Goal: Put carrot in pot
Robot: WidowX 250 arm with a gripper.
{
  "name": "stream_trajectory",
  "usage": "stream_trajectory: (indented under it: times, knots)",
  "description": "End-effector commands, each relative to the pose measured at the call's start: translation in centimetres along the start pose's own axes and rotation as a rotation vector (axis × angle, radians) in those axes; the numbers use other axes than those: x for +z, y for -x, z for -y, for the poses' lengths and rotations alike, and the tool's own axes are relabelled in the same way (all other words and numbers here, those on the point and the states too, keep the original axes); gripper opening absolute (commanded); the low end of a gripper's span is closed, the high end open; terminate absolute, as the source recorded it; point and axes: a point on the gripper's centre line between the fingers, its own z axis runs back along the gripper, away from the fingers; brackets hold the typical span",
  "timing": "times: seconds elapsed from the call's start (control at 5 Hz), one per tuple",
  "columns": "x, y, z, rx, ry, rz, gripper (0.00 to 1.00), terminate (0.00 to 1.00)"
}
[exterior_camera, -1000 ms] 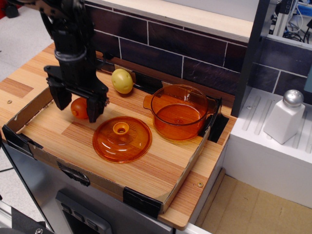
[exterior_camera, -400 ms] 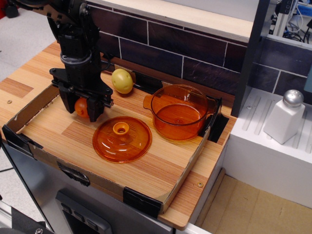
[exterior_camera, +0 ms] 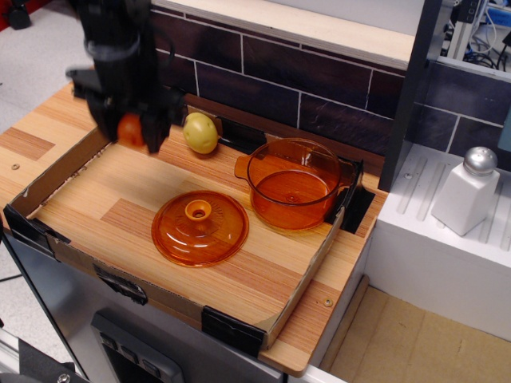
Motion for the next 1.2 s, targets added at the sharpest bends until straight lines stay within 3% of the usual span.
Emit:
stream_trajectory:
  times: [0.0,0.4,0.8,1.0]
  knots:
    - [4.1,-1.7,4.9,0.022,0.030,-0.030,0.00,0.00]
    - [2.7,-2.7,10.9,-0.023,0.040,-0.033,0.00,0.00]
    - [0.1,-2.4,12.5,-0.044,0.013,-0.064,0.00,0.00]
    - [-0.3,-2.4,12.6,-0.026,0.001,-0.074,1.00,0.00]
